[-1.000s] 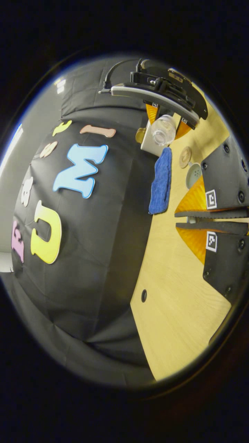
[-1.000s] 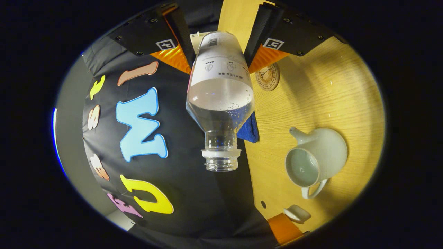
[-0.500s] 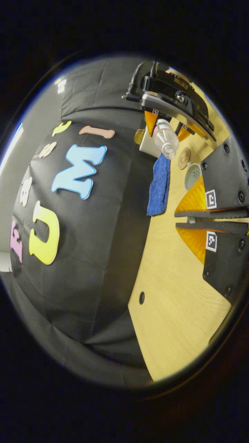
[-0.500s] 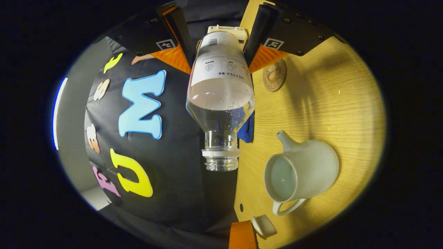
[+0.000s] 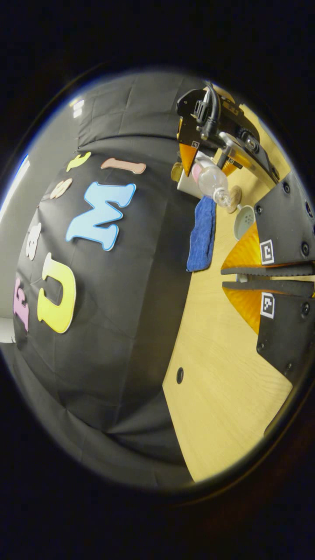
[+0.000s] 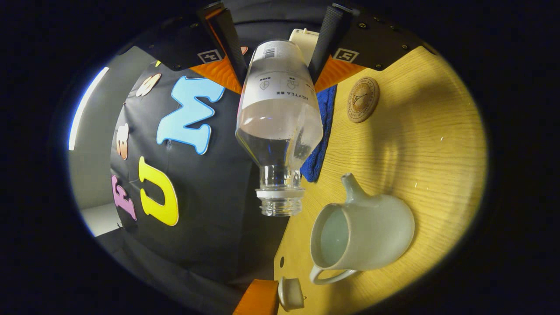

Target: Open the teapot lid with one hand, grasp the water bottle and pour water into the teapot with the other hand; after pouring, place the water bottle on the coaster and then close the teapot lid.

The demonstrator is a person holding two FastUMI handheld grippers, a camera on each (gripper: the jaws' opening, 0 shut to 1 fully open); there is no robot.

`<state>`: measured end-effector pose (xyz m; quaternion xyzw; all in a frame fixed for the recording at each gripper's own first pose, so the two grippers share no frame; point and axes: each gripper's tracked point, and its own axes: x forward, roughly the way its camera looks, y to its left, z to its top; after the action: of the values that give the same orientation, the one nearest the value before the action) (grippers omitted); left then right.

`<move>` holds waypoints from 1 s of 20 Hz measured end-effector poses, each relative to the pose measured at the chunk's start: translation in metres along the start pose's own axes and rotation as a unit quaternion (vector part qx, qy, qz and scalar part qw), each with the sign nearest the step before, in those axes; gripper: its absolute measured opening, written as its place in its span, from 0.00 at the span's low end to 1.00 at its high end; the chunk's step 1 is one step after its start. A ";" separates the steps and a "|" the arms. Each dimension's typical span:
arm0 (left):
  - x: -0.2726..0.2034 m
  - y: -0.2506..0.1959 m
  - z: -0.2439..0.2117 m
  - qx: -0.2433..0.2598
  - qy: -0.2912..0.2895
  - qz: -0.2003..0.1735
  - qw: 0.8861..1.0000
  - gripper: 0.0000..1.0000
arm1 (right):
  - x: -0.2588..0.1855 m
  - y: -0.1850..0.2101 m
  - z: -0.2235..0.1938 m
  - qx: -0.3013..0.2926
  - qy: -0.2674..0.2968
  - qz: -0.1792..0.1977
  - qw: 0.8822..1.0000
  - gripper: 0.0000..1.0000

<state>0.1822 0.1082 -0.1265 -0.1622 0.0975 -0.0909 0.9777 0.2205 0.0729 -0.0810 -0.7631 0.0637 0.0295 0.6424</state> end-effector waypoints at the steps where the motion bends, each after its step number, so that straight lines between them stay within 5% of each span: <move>1: 0.001 0.001 0.001 0.000 -0.001 0.001 1.000 0.09 | 0.000 -0.003 0.000 -0.005 -0.002 -0.003 1.000 0.76; 20: 0.000 0.003 0.007 -0.012 -0.014 0.001 1.000 0.11 | 0.001 -0.043 0.018 -0.125 -0.029 -0.071 0.989 0.76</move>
<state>0.1839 0.1136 -0.1207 -0.1754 0.0850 -0.0863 0.9770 0.2276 0.0975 -0.0424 -0.8391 -0.0136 0.0141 0.5436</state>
